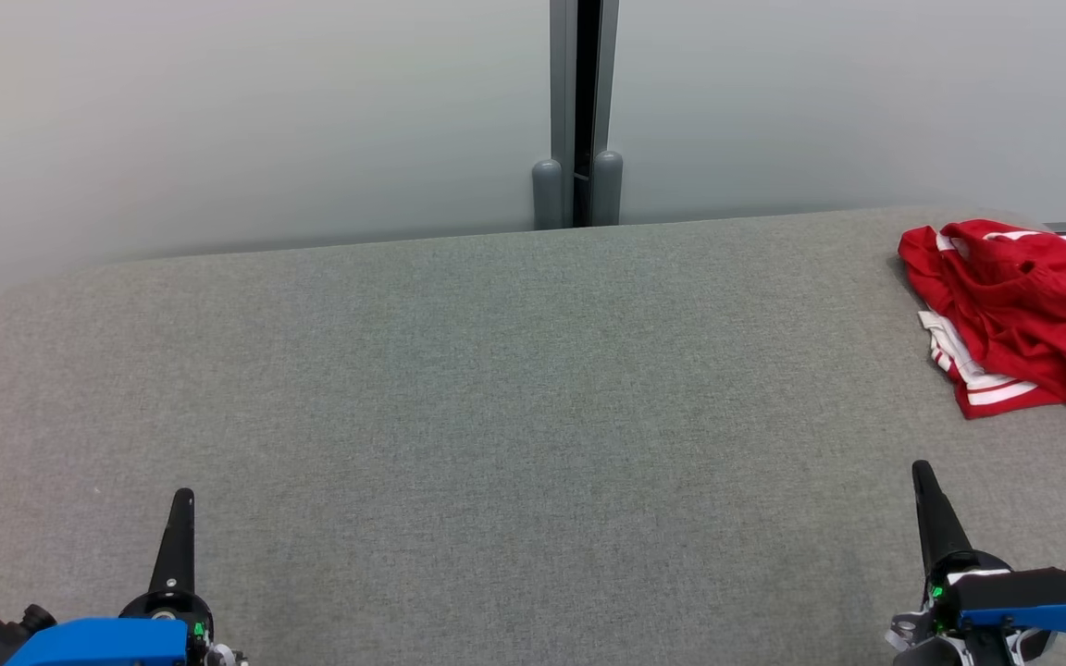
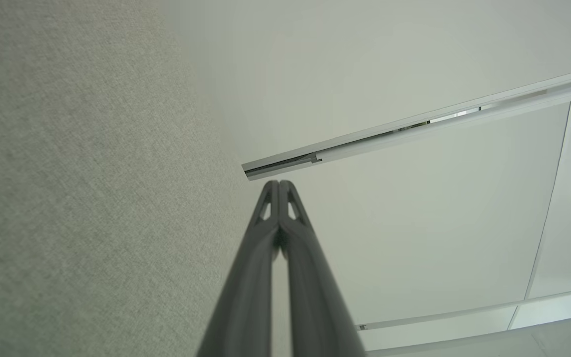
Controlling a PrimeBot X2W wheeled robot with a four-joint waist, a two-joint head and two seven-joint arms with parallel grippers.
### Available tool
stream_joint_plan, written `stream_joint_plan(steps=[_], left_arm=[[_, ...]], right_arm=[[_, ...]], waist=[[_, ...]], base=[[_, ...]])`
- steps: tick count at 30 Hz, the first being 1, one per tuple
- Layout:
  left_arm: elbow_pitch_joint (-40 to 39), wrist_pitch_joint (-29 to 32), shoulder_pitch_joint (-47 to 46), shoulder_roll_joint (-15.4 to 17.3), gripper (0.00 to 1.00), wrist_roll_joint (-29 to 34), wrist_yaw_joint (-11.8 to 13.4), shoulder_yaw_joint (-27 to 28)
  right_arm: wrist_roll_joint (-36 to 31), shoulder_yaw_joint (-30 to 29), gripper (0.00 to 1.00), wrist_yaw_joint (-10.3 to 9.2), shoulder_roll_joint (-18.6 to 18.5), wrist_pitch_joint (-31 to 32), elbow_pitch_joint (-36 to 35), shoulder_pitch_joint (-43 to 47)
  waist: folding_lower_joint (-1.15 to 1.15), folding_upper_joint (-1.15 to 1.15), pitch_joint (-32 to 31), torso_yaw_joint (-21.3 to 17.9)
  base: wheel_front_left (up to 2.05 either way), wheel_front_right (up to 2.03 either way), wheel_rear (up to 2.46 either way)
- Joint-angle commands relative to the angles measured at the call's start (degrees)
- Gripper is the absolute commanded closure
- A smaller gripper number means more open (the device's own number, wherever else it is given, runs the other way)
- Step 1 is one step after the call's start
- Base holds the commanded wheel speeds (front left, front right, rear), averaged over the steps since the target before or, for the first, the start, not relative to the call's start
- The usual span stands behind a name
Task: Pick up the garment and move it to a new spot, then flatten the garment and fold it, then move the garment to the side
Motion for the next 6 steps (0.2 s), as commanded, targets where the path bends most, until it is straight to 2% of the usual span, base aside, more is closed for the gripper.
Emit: stream_joint_plan(steps=[1, 6], left_arm=[[-0.1, 0.4, -1.2, 0.4, 1.0, -1.5, -0.4, 0.3], [0.0, 1.1, -1.3, 0.4, 1.0, -4.0, -0.7, 0.6]], right_arm=[[1.6, -0.3, 1.0, -0.01, 0.2, 0.5, -0.2, -1.1], [4.0, -0.5, 1.0, -0.01, 0.3, 1.1, -0.1, -1.2]], waist=[[0.0, 0.0, 0.0, 0.0], [0.0, 0.0, 0.0, 0.1]], base=[[0.0, 0.0, 0.0], [0.0, 0.0, 0.0]])
